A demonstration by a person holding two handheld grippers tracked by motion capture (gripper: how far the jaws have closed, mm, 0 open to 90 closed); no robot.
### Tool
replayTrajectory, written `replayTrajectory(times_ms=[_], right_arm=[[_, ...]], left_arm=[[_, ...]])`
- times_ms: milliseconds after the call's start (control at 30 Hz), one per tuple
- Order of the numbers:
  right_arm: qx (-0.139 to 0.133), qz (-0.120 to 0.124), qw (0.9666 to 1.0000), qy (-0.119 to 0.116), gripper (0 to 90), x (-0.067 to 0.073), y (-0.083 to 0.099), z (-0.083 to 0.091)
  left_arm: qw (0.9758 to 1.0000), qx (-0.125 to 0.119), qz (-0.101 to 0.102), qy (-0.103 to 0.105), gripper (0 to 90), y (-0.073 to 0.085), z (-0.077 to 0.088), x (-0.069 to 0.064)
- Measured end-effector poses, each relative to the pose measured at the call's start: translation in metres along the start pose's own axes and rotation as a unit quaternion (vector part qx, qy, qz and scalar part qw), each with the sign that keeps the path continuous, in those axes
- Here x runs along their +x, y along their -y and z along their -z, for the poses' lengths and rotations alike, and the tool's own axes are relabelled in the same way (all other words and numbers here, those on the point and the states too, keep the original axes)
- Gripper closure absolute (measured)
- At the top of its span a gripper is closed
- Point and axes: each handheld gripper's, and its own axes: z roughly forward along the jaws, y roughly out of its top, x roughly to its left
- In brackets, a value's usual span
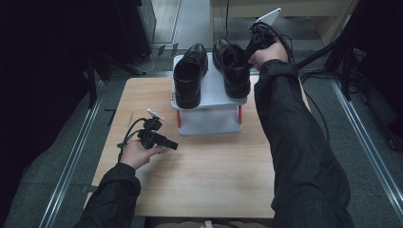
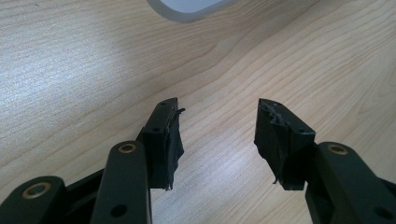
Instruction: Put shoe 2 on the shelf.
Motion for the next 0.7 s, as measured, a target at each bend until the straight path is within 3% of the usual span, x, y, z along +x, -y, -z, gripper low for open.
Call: replayTrajectory(times_ms=[333,500,700], right_arm=[[0.005,0.023,0.9997,-0.003,80.1,0.02,0.005,-0.009],[0.008,0.046,0.9989,-0.003,77.6,0.03,0.013,-0.01],[0.009,0.055,0.9984,0.001,76.3,0.033,0.019,-0.008]], left_arm=[[1.0,-0.001,0.001,0.0,50.0,0.0,0.0,-0.001],[1.0,-0.005,0.001,-0.002,50.0,0.0,0.001,0.0],[1.0,-0.005,0.002,-0.002,49.9,-0.001,0.001,0.0]])
